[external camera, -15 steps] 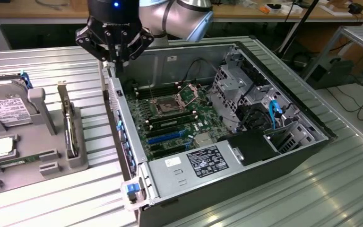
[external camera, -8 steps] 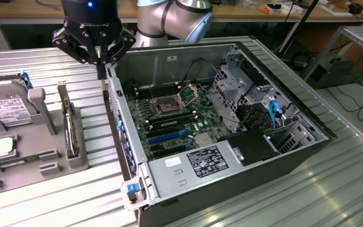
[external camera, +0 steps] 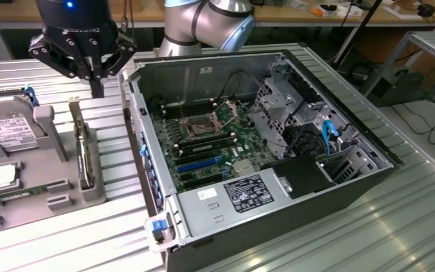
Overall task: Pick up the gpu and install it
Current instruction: 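Reach for the gpu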
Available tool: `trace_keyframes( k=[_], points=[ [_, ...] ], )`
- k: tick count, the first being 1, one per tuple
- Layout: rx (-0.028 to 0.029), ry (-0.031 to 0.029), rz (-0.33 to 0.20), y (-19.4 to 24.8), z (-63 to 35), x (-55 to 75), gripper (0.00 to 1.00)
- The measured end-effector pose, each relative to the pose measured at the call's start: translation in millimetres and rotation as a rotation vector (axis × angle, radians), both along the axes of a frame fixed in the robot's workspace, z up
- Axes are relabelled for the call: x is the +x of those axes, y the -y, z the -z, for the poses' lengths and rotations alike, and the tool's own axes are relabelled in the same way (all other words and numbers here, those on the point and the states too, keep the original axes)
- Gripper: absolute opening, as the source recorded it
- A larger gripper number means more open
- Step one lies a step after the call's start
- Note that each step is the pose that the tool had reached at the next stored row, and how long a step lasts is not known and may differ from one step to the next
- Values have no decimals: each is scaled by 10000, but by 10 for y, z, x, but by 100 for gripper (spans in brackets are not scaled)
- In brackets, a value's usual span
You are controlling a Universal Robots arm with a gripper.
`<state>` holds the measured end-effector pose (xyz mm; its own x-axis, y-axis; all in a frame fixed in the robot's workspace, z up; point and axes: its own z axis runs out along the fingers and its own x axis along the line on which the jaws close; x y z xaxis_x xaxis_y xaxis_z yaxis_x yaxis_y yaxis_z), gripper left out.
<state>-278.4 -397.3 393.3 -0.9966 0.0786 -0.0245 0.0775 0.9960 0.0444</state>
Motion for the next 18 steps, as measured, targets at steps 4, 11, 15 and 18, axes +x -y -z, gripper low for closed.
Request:
trace_keyframes(
  k=[4, 11, 15, 18],
  points=[
    [0, -1, 4, -84, 0, -87, 11],
    [-1, -1, 4, -170, 0, -356, 11],
    [-1, -1, 3, -192, 0, -470, 11],
    [-1, -1, 3, -203, 0, -528, 11]
  ],
)
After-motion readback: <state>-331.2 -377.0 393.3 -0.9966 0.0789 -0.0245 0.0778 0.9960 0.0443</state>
